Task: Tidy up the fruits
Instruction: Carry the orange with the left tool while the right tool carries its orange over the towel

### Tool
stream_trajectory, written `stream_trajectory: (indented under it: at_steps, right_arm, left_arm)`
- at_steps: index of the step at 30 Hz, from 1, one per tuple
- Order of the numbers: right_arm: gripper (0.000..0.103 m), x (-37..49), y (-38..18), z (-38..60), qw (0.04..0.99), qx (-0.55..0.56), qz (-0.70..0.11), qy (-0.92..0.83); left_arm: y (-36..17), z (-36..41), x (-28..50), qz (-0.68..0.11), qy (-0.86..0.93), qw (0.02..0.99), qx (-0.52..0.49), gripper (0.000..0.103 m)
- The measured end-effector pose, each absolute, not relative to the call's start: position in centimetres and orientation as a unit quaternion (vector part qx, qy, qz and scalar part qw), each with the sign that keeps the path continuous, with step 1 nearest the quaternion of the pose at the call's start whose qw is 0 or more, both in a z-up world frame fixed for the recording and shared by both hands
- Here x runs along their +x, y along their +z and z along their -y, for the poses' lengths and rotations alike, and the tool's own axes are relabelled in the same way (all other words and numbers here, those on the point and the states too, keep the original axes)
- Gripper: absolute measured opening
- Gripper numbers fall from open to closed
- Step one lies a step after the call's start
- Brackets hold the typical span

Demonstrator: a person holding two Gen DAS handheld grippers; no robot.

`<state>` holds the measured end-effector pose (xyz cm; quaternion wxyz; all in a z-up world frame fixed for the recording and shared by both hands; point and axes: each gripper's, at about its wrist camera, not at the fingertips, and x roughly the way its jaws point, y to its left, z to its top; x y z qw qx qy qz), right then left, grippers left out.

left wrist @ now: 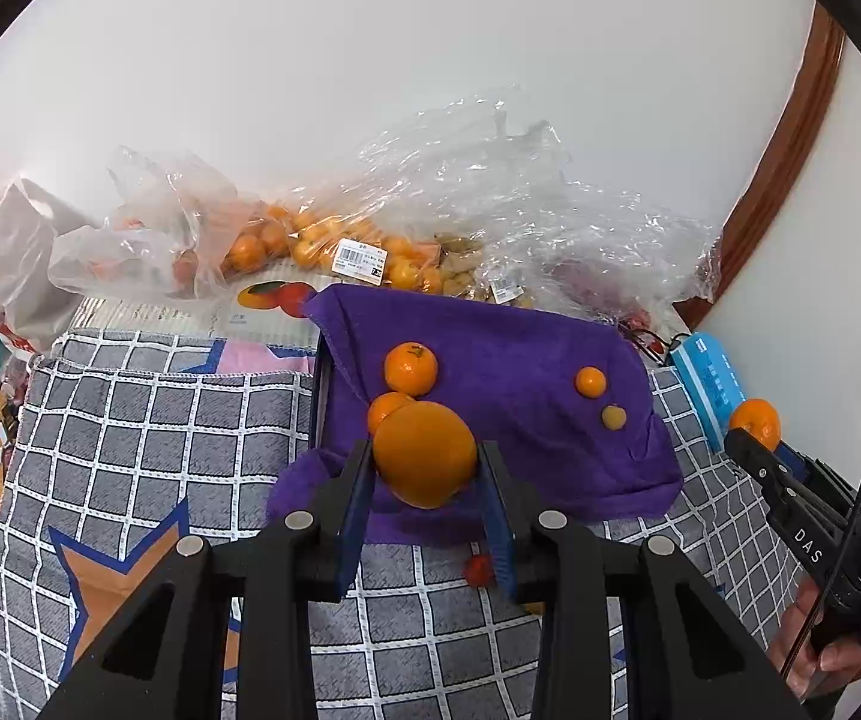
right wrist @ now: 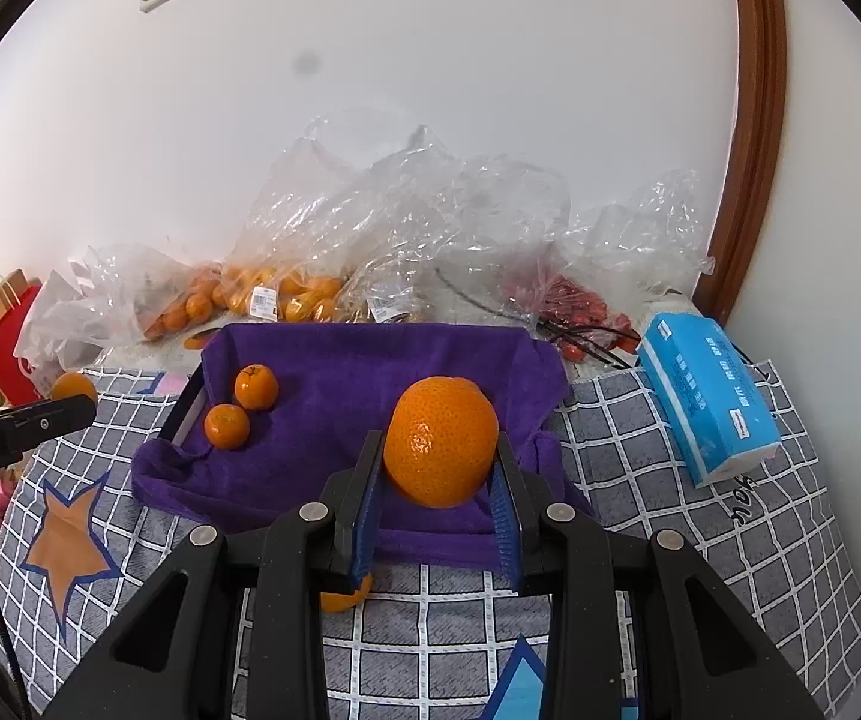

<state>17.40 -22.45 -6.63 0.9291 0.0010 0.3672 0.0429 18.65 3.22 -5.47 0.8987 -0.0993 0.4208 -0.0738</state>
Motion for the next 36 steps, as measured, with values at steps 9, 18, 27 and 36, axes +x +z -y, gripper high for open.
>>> stream_trajectory:
  at_steps: [9,18,27,36]
  right_arm:
    - [0.033,19.3,-7.3,22.9,0.927,0.002,-0.373,0.035]
    - [0.033,21.8,-8.9,22.8,0.921,-0.004,-0.388,0.026]
    - [0.033,23.8,-10.7,22.5,0.915,-0.004,-0.404,0.027]
    - [0.033,25.1,-12.3,22.7,0.908,-0.002,-0.419,0.024]
  left_arm:
    - [-6.5,-2.9,20.4,-0.433,-0.074,0.893,-0.098,0.032]
    - [-8.1,-3.0,22.6,-0.450,-0.072,0.885,-0.098,0.032]
    - [-9.6,-2.7,24.6,-0.466,-0.072,0.876,-0.098,0.032]
    - [-11.0,-2.2,25.9,-0.479,-0.076,0.869,-0.095,0.032]
